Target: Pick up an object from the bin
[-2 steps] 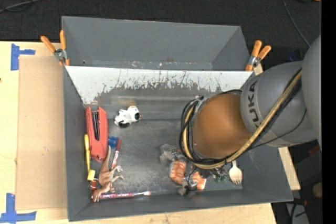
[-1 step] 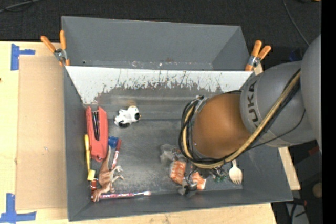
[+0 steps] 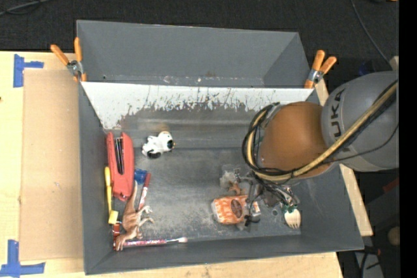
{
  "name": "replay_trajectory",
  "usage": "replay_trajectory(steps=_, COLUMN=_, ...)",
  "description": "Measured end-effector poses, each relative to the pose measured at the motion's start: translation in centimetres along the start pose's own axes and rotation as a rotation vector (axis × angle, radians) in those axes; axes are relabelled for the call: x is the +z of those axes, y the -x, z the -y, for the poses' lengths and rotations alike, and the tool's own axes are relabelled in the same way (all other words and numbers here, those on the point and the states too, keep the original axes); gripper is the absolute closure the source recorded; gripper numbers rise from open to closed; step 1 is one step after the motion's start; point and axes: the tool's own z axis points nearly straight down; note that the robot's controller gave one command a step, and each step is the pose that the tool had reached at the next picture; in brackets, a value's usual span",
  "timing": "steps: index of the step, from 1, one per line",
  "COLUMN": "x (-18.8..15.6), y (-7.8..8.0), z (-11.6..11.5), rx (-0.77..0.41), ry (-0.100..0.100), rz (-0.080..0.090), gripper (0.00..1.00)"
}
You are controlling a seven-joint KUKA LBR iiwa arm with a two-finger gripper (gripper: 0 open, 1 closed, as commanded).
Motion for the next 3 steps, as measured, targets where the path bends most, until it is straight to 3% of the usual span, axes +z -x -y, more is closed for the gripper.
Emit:
replay_trajectory(steps=1, x=-0.3, y=-4.0, z=2.0, rx=0.042, ry=0.003, rz=-0.002, gripper=1.00)
replay_trajectory(steps=2, x=-0.3, y=-4.0, z=2.0, rx=0.044, ry=0.003, rz=-0.002, gripper=1.00)
replay_trajectory(steps=3, x=-16.0, y=-4.2, z=1.9, rx=-0.003, ry=0.005, rz=-0.005, gripper=1.00)
